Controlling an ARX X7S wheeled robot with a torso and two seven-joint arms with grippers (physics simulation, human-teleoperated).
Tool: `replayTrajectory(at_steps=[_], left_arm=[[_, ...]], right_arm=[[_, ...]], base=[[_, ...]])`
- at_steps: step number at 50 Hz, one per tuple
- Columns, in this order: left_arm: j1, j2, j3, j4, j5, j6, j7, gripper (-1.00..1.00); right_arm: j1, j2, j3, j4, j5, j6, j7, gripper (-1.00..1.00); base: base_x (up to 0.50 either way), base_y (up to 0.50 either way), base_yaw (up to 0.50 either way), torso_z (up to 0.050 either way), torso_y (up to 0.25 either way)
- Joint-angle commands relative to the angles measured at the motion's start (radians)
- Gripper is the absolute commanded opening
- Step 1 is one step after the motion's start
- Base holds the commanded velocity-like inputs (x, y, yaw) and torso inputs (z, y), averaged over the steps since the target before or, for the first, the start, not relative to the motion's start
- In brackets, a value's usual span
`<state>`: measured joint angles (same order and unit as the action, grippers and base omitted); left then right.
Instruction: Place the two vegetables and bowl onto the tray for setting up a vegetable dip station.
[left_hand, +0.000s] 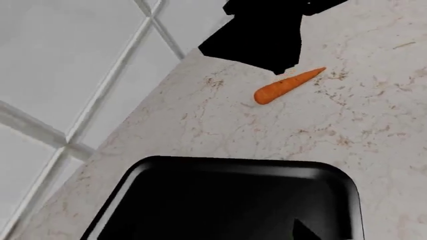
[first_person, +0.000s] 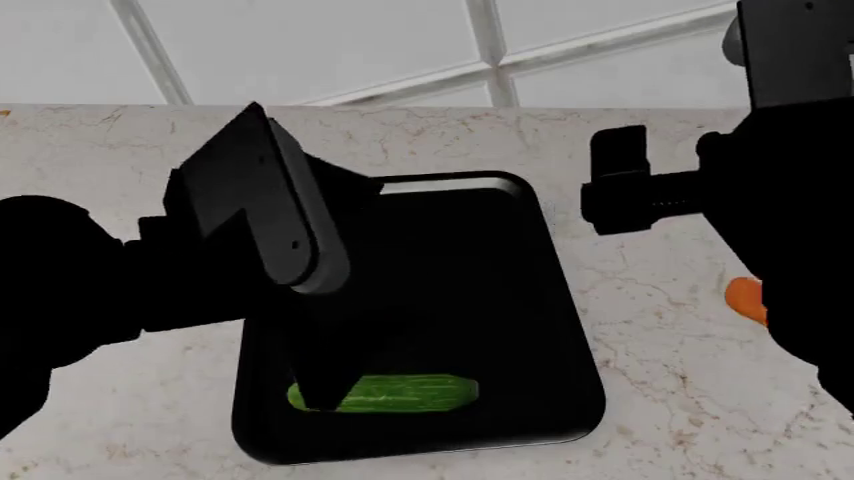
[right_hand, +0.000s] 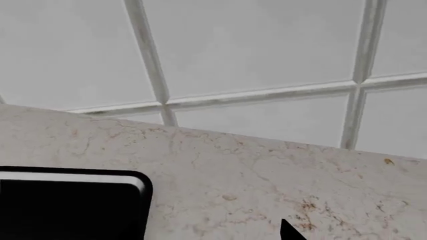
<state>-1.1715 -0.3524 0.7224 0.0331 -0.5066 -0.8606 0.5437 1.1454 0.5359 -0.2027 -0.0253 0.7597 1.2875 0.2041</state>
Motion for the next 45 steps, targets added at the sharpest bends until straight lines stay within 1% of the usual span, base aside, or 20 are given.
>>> replayTrajectory(at_steps=[1, 3, 6, 7, 9, 10, 12, 13, 14, 16, 19, 24, 28, 32, 37, 41, 45], left_arm=[[0.053, -0.037, -0.126, 0.132, 0.007, -0.061, -0.213, 1.0], [0.092, -0.035, -0.19, 0.194, -0.02, -0.091, -0.28, 1.0], [0.129, -0.043, -0.231, 0.29, -0.046, -0.134, -0.338, 1.0], [0.136, -0.044, -0.24, 0.301, -0.051, -0.13, -0.341, 1.0], [0.173, -0.046, -0.253, 0.31, -0.026, -0.087, -0.373, 1.0], [0.176, -0.039, -0.28, 0.315, -0.044, -0.108, -0.39, 1.0], [0.208, -0.041, -0.296, 0.334, -0.032, -0.077, -0.414, 1.0], [0.213, -0.04, -0.312, 0.345, -0.043, -0.088, -0.426, 1.0], [0.215, -0.04, -0.323, 0.355, -0.051, -0.094, -0.43, 1.0], [0.226, -0.04, -0.337, 0.357, -0.061, -0.093, -0.434, 1.0], [0.263, -0.035, -0.345, 0.358, -0.064, -0.074, -0.44, 1.0], [0.265, -0.04, -0.347, 0.392, -0.076, -0.087, -0.447, 1.0], [0.266, -0.04, -0.344, 0.398, -0.074, -0.088, -0.453, 1.0], [0.265, -0.038, -0.335, 0.407, -0.075, -0.091, -0.454, 1.0], [0.266, -0.038, -0.328, 0.41, -0.078, -0.091, -0.451, 1.0], [0.267, -0.038, -0.324, 0.417, -0.082, -0.093, -0.45, 1.0], [0.267, -0.037, -0.316, 0.414, -0.08, -0.089, -0.448, 1.0]], right_arm=[[0.126, 0.059, -0.019, 0.072, 0.03, 0.137, -0.036, 1.0], [0.153, 0.075, -0.025, 0.091, 0.052, 0.191, -0.055, 1.0], [0.179, 0.097, -0.038, 0.111, 0.069, 0.229, -0.072, 1.0], [0.181, 0.1, -0.036, 0.117, 0.073, 0.228, -0.077, 1.0], [0.186, 0.117, -0.076, 0.144, 0.071, 0.202, -0.125, 1.0], [0.183, 0.122, -0.091, 0.158, 0.064, 0.181, -0.141, 1.0], [0.181, 0.134, -0.134, 0.196, 0.047, 0.137, -0.192, 1.0], [0.191, 0.142, -0.169, 0.222, 0.041, 0.127, -0.231, 1.0], [0.208, 0.152, -0.226, 0.238, 0.027, 0.122, -0.275, 1.0], [0.245, 0.162, -0.298, 0.276, 0.009, 0.114, -0.344, 1.0], [0.271, 0.173, -0.348, 0.314, 0.001, 0.097, -0.413, 1.0], [0.261, 0.193, -0.415, 0.335, -0.017, 0.072, -0.473, 1.0], [0.263, 0.214, -0.433, 0.31, -0.02, 0.097, -0.469, 1.0], [0.27, 0.232, -0.419, 0.275, -0.004, 0.139, -0.448, 1.0], [0.237, 0.275, -0.399, 0.21, 0.024, 0.188, -0.411, 1.0], [0.223, 0.283, -0.407, 0.213, 0.018, 0.172, -0.404, 1.0], [0.217, 0.277, -0.448, 0.242, -0.01, 0.127, -0.42, 1.0]], base=[[0.0, 0.0, 0.0, 0.0, 0.0], [0.0, 0.0, 0.0, 0.0, 0.0], [0.0, 0.0, 0.0, 0.0, 0.0], [0.0, 0.0, 0.0, 0.0, 0.0], [0.0, 0.0, 0.0, 0.0, 0.0], [0.0, 0.0, 0.0, 0.0, 0.0], [0.0, 0.0, 0.0, 0.0, 0.0], [0.0, 0.0, 0.0, 0.0, 0.0], [0.0, 0.0, 0.0, 0.0, 0.0], [0.0, 0.0, 0.0, 0.0, 0.0], [0.0, 0.0, 0.0, 0.0, 0.0], [0.0, 0.0, 0.0, 0.0, 0.0], [0.0, 0.0, 0.0, 0.0, 0.0], [0.0, 0.0, 0.0, 0.0, 0.0], [0.0, 0.0, 0.0, 0.0, 0.0], [0.0, 0.0, 0.0, 0.0, 0.0], [0.0, 0.0, 0.0, 0.0, 0.0]])
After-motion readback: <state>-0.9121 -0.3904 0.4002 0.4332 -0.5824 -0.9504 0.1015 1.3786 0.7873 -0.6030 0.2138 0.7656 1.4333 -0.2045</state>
